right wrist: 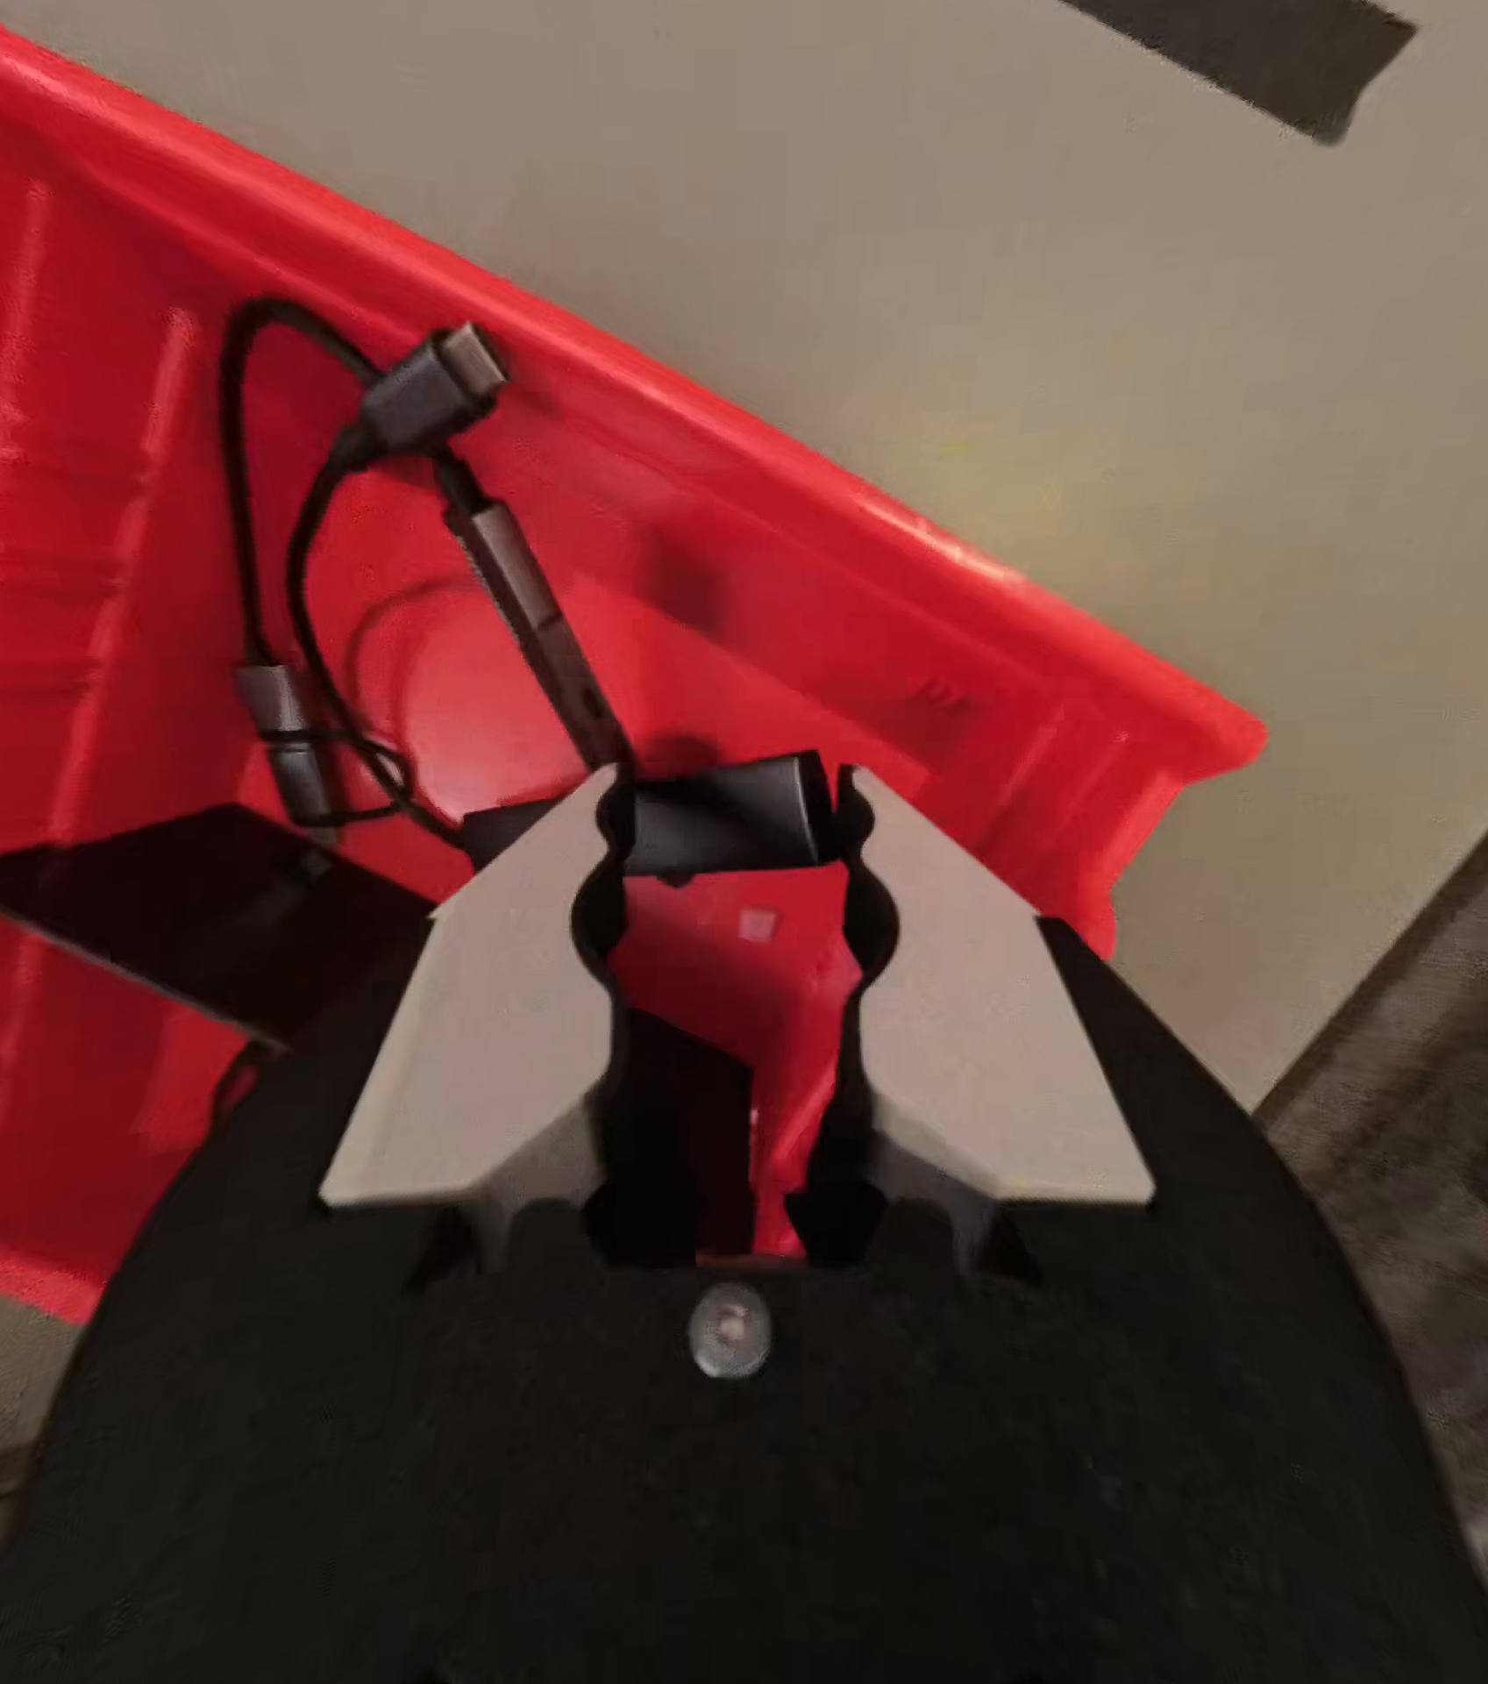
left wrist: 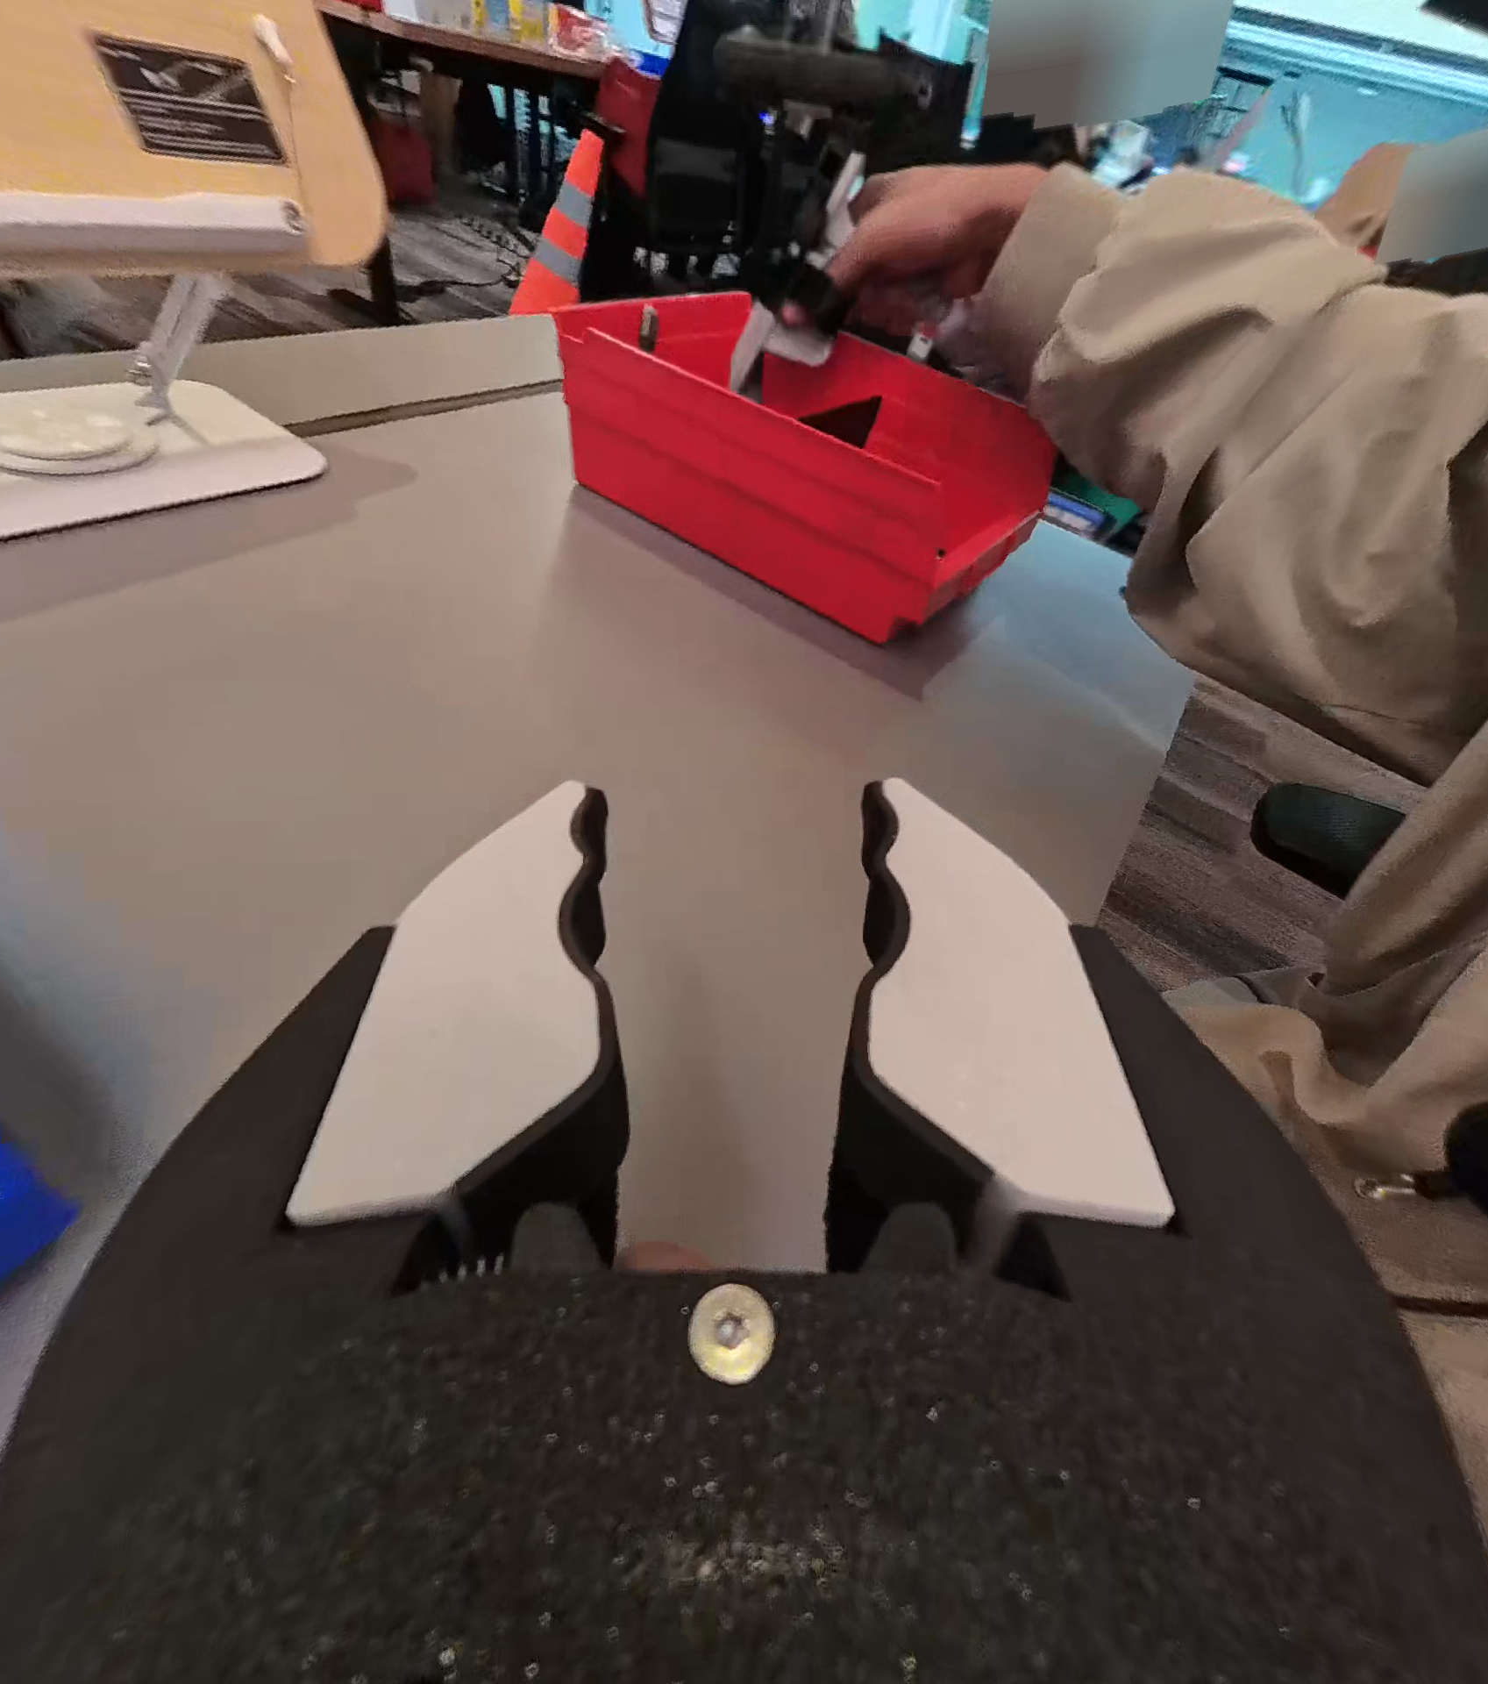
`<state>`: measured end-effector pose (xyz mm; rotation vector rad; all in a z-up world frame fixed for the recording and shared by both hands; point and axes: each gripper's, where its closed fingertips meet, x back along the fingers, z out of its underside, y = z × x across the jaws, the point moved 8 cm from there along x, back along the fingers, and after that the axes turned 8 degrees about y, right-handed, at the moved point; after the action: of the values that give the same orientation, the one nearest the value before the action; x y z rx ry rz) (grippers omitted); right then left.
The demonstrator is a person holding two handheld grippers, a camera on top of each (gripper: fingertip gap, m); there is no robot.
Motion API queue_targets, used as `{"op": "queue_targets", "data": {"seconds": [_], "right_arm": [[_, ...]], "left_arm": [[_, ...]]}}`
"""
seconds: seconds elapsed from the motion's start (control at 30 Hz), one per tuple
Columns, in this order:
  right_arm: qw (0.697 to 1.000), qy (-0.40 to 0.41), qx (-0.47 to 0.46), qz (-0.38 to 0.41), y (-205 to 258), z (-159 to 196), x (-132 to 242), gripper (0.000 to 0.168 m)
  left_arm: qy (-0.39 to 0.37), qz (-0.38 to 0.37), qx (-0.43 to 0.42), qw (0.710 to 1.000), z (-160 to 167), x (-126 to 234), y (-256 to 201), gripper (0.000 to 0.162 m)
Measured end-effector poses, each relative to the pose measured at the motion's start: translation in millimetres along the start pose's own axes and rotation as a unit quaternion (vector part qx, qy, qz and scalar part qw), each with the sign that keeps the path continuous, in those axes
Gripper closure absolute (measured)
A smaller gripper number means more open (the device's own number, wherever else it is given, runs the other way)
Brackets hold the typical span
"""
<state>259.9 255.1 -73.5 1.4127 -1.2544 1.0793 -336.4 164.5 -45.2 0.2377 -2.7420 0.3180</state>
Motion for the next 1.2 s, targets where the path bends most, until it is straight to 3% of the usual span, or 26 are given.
{"op": "queue_targets", "data": {"seconds": [0.1, 0.2, 0.3, 0.37, 0.47, 0.53, 0.6, 0.67, 0.83, 0.93, 1.03, 1.2], "right_arm": [[0.995, -0.045, 0.036, 0.081, 10, -7, 9, 0.121], [0.972, -0.156, 0.043, 0.169, 24, 2, 56, 0.114], [0.927, -0.299, 0.016, 0.225, 59, 39, 104, 0.113], [0.899, -0.382, -0.019, 0.214, 92, 76, 113, 0.105], [0.877, -0.459, -0.062, 0.129, 152, 135, 87, 0.106], [0.860, -0.491, -0.102, 0.096, 188, 169, 60, 0.097], [0.846, -0.509, -0.134, 0.088, 216, 199, 35, 0.094], [0.820, -0.534, -0.160, 0.132, 225, 222, 21, 0.093], [0.820, -0.534, -0.112, 0.172, 226, 221, 24, 0.090], [0.849, -0.492, -0.106, 0.163, 221, 218, 11, 0.095], [0.859, -0.477, -0.109, 0.149, 218, 215, 5, 0.097], [0.881, -0.435, -0.116, 0.145, 214, 211, -3, 0.097]], "left_arm": [[-0.013, -0.047, 0.004, 0.999, -2, 30, 4, 0.105], [-0.018, -0.139, -0.002, 0.990, 2, 63, 18, 0.106], [-0.023, -0.241, 0.008, 0.970, 17, 88, 44, 0.113], [-0.013, -0.301, 0.042, 0.953, 31, 98, 64, 0.117], [-0.021, -0.327, 0.101, 0.940, 50, 106, 83, 0.121], [-0.022, -0.324, 0.126, 0.938, 60, 110, 90, 0.122], [-0.007, -0.336, 0.127, 0.933, 70, 116, 97, 0.124], [0.006, -0.362, 0.116, 0.925, 76, 122, 105, 0.128], [-0.001, -0.361, 0.159, 0.919, 79, 127, 110, 0.128], [0.024, -0.379, 0.153, 0.912, 84, 125, 107, 0.128], [0.052, -0.420, 0.124, 0.898, 84, 123, 107, 0.128], [0.066, -0.419, 0.116, 0.898, 85, 120, 104, 0.128]]}}
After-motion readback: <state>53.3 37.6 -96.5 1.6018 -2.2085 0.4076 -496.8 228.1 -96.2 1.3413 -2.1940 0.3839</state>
